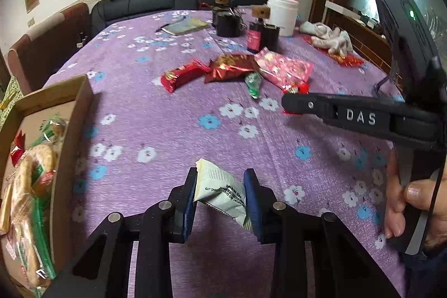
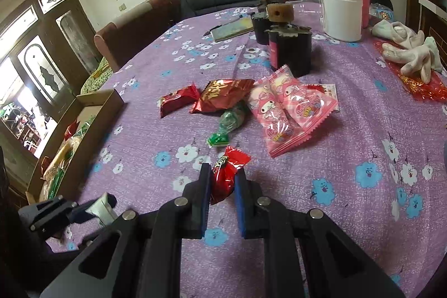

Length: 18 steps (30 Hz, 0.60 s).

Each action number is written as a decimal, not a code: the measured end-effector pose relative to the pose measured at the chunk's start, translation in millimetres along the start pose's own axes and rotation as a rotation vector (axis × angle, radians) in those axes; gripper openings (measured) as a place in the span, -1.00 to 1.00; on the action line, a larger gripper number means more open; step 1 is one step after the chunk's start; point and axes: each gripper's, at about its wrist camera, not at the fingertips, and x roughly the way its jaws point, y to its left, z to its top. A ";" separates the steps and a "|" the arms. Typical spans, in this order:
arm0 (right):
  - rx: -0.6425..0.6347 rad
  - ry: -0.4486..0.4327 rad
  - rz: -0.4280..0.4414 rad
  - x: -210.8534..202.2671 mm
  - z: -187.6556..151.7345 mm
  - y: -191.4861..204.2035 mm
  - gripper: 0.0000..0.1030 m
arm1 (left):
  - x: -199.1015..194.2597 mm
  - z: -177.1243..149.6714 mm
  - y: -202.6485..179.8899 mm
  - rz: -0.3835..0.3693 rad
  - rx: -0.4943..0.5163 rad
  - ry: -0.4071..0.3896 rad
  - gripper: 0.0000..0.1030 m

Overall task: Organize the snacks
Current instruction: 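Lift the white sachet and red candy and carry them toward the box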

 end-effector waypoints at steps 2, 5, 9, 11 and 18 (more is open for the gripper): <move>-0.004 0.002 0.006 0.2 -0.4 2.6 -0.71 | -2.5 0.7 3.8 -0.001 -0.010 -0.005 -0.35; -0.008 0.003 0.019 0.2 -1.5 6.3 -0.71 | -6.2 1.2 9.7 0.010 -0.023 -0.015 -0.35; -0.017 0.001 0.026 -0.1 -1.7 9.9 -0.71 | -8.9 0.8 15.2 0.018 -0.032 -0.020 -0.35; -0.018 0.001 0.030 0.0 -1.8 11.0 -0.71 | -10.0 0.6 16.6 0.021 -0.035 -0.022 -0.35; -0.033 -0.004 0.062 -2.0 -3.4 19.3 -0.71 | -17.1 0.1 20.0 0.035 -0.037 -0.037 -0.35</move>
